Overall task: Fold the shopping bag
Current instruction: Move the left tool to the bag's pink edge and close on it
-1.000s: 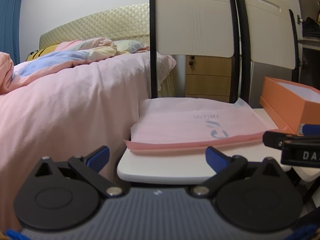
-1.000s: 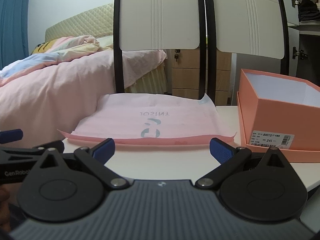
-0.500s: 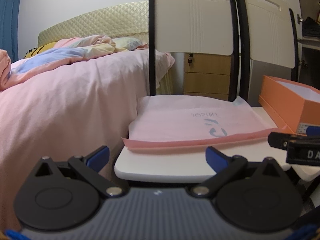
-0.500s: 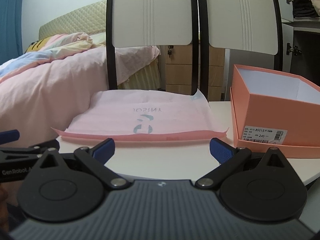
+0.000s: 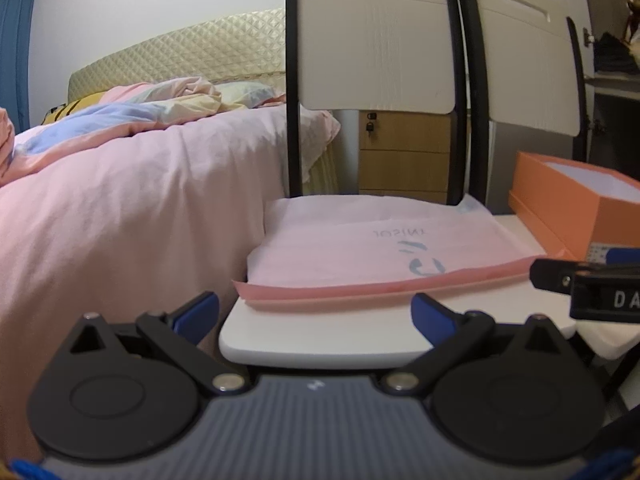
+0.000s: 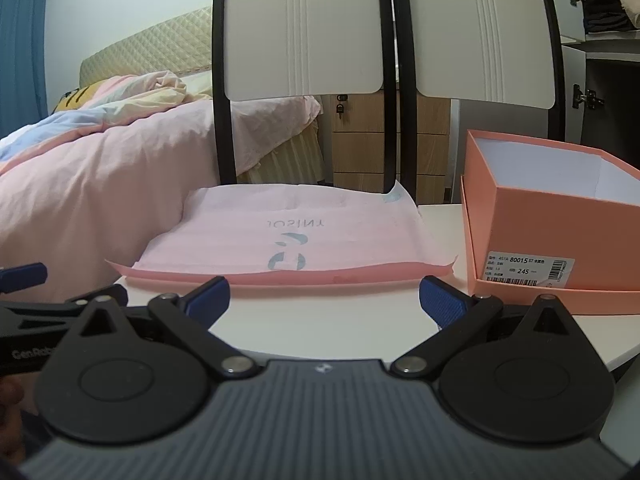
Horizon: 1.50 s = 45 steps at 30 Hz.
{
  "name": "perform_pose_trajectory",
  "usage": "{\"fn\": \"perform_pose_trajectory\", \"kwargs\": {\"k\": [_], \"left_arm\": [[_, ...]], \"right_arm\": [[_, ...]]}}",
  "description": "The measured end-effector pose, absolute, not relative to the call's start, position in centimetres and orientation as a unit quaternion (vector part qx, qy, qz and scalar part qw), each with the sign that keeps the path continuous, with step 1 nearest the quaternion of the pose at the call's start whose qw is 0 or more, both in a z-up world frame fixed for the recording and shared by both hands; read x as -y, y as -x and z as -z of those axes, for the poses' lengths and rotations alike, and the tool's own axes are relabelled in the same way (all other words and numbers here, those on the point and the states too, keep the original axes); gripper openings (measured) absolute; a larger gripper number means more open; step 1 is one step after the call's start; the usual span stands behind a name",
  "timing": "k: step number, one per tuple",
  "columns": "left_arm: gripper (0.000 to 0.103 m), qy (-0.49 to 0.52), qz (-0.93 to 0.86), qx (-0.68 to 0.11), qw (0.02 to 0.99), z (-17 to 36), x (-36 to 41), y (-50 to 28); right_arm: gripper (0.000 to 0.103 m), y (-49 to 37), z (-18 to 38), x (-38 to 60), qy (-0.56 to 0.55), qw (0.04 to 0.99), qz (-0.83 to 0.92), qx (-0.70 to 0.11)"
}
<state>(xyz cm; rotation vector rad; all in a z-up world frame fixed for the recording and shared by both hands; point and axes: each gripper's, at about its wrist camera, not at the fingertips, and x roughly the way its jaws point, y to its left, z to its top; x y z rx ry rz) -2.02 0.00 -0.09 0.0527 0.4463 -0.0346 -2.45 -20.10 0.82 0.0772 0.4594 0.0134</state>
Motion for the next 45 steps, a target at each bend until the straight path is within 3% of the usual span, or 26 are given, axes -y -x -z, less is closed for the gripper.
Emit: {"fn": "perform_pose_trajectory", "kwargs": {"k": [15, 20, 28, 38, 45], "left_arm": [[0.103, 0.015, 0.034, -0.135, 0.990, -0.4, -1.4, 3.8], [0.103, -0.045, 0.064, -0.096, 0.992, -1.8, -0.6, 4.7], [0.103, -0.185, 0.174, -0.192, 0.948, -2.7, 2.9, 1.7], [0.103, -0.337, 0.323, -0.229, 0.854, -2.6, 7.2, -7.0], [0.084, -0.266, 0.375, -0.293, 0.838, 1.3, 5.8, -14.1]], "right_arm": [[0.103, 5.1, -5.2, 23.6, -0.104, 0.980, -0.087, -0.147], [0.103, 4.0, -9.1, 24.9, -0.132, 0.973, -0.124, -0.146], [0.103, 2.1, -10.7, 26.3, -0.130, 0.969, -0.143, -0.156], [0.103, -1.2, -9.7, 28.5, -0.149, 0.960, -0.152, -0.180], [0.103, -3.5, -6.7, 29.1, -0.154, 0.956, -0.148, -0.199]]}}
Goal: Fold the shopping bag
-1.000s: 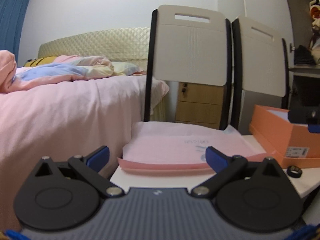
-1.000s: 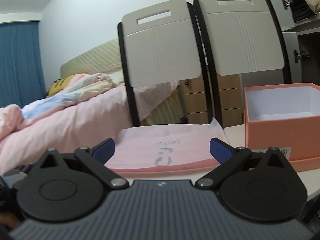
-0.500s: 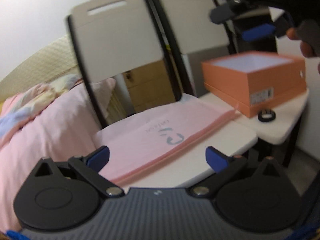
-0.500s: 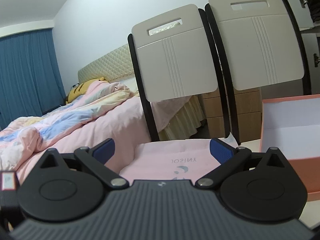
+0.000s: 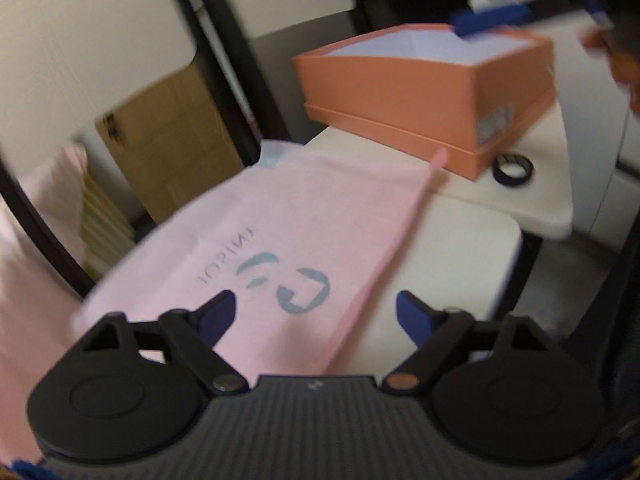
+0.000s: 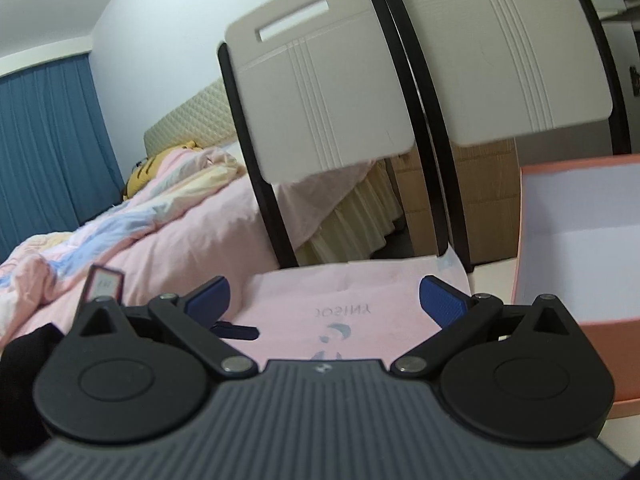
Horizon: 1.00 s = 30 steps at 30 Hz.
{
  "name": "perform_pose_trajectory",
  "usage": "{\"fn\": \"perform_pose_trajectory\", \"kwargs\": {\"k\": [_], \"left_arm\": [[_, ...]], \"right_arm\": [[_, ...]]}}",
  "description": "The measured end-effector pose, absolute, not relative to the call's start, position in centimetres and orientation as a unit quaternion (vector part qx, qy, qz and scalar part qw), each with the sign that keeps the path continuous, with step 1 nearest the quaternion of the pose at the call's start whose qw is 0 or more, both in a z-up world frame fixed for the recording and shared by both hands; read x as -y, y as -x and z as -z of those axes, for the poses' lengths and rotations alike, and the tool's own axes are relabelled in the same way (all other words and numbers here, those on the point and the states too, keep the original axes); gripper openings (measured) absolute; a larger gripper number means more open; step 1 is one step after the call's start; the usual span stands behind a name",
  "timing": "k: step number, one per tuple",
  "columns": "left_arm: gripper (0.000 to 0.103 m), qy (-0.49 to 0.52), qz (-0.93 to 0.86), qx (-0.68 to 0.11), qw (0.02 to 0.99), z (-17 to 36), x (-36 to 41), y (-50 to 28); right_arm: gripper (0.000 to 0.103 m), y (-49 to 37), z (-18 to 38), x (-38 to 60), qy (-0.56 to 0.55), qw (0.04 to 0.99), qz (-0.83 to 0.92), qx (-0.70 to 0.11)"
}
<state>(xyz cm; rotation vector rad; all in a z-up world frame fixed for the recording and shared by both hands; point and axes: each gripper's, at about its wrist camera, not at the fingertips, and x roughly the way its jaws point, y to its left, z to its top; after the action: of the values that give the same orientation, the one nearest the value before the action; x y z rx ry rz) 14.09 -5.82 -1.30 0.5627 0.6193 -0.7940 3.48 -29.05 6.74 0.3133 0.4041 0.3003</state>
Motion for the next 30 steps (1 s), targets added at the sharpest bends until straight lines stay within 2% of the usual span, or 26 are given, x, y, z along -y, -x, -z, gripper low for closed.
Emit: {"fn": "perform_pose_trajectory", "kwargs": {"k": [4, 12, 14, 16, 21, 26, 29, 30], "left_arm": [[0.077, -0.269, 0.380, -0.317, 0.826, 2.5, 5.3, -14.9], [0.061, -0.280, 0.394, -0.341, 0.806, 3.8, 5.7, -14.3], [0.053, -0.270, 0.389, -0.351, 0.808, 3.7, 5.8, -14.4], [0.038, -0.255, 0.388, -0.363, 0.808, 3.6, 5.9, -14.4], [0.019, -0.221, 0.390, -0.391, 0.804, 3.2, 6.2, -13.8], [0.016, -0.158, 0.376, -0.431, 0.805, 2.7, 5.3, -13.3], [0.013, -0.079, 0.370, -0.462, 0.802, 2.7, 3.4, -14.0], [0.013, -0.053, 0.369, -0.472, 0.799, 2.9, 2.8, -14.2]], "right_arm": [[0.103, -4.9, -6.0, 28.5, -0.157, 0.951, -0.161, -0.211], [0.103, -5.1, -6.1, 27.3, -0.114, 0.964, -0.153, -0.184], [0.103, -4.8, -6.0, 27.4, -0.111, 0.965, -0.148, -0.188], [0.103, -4.3, -5.8, 27.7, -0.120, 0.962, -0.153, -0.193], [0.103, -2.4, -5.8, 28.2, -0.109, 0.964, -0.155, -0.188], [0.103, -0.8, -5.6, 28.8, -0.095, 0.966, -0.158, -0.181], [0.097, -0.4, -5.0, 29.5, -0.100, 0.963, -0.159, -0.192], [0.090, -0.4, -4.7, 29.6, -0.098, 0.963, -0.160, -0.196]]}}
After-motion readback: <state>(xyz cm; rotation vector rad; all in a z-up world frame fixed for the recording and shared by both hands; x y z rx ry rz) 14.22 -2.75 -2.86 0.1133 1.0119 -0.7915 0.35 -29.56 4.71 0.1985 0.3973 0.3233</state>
